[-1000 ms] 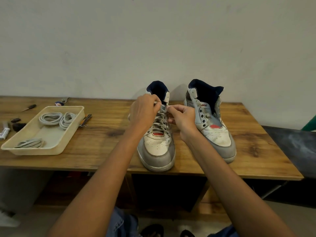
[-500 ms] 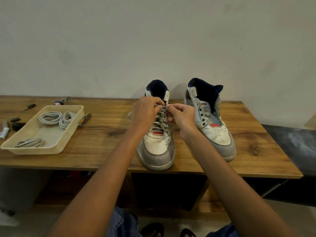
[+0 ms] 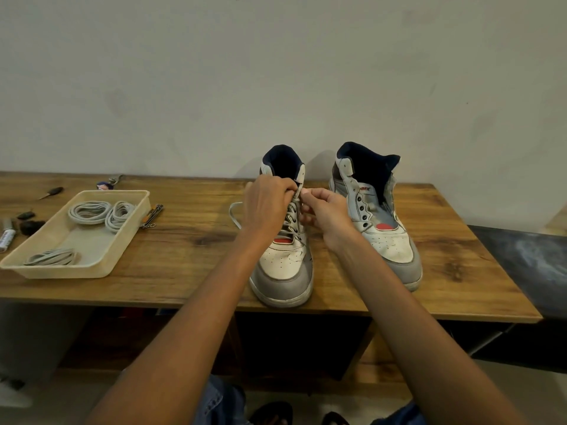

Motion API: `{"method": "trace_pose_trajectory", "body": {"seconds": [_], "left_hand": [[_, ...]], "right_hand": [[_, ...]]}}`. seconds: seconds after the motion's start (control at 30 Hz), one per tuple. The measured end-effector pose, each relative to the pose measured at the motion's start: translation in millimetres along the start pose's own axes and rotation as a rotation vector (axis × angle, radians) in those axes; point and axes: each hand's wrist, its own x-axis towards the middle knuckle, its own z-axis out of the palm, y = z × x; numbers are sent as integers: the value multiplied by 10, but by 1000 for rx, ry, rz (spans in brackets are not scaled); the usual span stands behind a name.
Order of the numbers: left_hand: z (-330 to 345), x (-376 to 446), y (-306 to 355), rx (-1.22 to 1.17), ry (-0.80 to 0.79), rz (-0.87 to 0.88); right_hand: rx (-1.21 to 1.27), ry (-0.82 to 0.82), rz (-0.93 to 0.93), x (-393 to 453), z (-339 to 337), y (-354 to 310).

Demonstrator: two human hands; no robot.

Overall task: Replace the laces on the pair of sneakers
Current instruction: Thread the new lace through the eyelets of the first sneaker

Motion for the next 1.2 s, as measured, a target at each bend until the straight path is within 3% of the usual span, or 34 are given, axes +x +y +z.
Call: {"method": "trace_pose_trajectory", "body": {"seconds": [0.13,0.27,0.37,0.43,0.5,0.57,0.7,0.73,0.87,1.03,1.1,1.2], "left_hand": [[18,14,-25,-113,10,-39],[-145,94,-81,-326,265,-132],[-225,126,-207,-320,325,-246],[-223,116,-268,-292,292,-289],[-214,115,-299,-284,269,-304],[-206,129,-306,-290,237,-317],[-101,127,-365,-237,25,-354],[-59,123,-398,-222,-48,-367],[-7,113,-501,-225,-177,-405],[-27,84,-513,-169,-202,-357],[-36,79,-501,-102,-215,-358],[-53,70,-477,-64,-229,-376]], "right_hand": [[-103,58,-37,72,67,38],[-265,310,-182,106,-18,-153],[157,430,-452,0,-235,-680],[502,364,-592,-134,-418,-1055],[590,252,-607,-248,-516,-1240],[322,161,-545,-247,-489,-1178],[-934,24,-514,-34,-277,-534],[-1111,-18,-500,7,-229,-380],[-1076,-106,-433,38,-87,-187],[-470,39,-337,14,-217,-540],[-533,20,-390,27,-292,-557],[-983,-59,-391,70,-222,-309]]}}
